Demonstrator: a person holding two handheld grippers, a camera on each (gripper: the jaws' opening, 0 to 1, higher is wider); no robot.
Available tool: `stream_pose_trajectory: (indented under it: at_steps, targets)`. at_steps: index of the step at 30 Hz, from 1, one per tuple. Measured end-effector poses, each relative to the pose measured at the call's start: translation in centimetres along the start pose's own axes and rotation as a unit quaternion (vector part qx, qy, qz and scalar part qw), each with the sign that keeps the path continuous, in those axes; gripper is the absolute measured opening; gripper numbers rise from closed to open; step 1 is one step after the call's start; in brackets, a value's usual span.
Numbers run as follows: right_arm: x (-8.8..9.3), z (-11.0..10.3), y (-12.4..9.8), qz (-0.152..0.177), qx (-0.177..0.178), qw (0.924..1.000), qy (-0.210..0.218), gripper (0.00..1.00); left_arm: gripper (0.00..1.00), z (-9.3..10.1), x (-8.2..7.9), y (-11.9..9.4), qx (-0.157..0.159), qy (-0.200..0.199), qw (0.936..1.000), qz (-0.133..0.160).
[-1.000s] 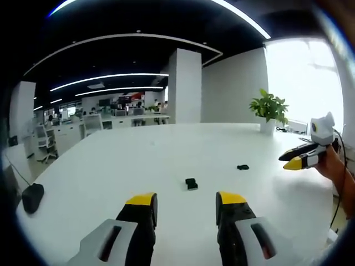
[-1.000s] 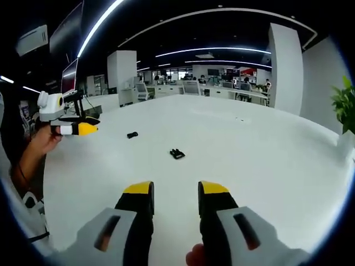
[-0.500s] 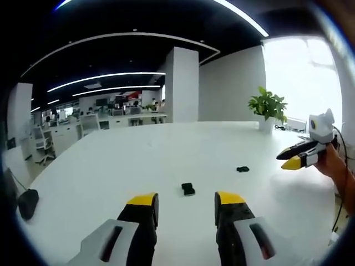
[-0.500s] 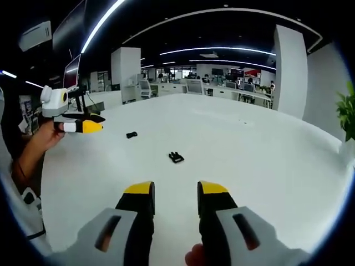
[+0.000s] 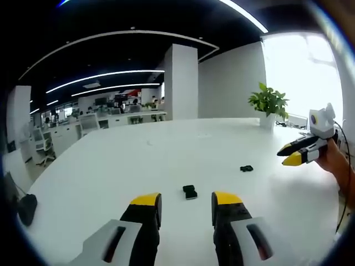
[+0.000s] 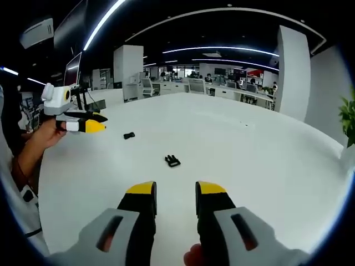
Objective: Snap the two parts of the plastic buckle together until the buckle closes and remains connected.
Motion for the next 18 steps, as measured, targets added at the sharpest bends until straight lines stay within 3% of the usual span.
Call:
stream_pose_trajectory:
  at_steps: [18]
  targets:
    - [-0.8,1.8,0.1,-0.007,-0.014,0.9999,-0.001,0.28,0.34,0.4,0.1,1.5,0.017,-0.002,0.9997,-0.017]
Point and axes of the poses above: the point that each gripper's makers call its tool centre point, and the gripper's own axes: y roughly forward along the fingers, z roughly to its right, x roughly out of its underside, the point moved 2 cm from there along -y, roughly backward along the fingers, and after that the axes turned 10 degrees about y, right-handed, at the moved point
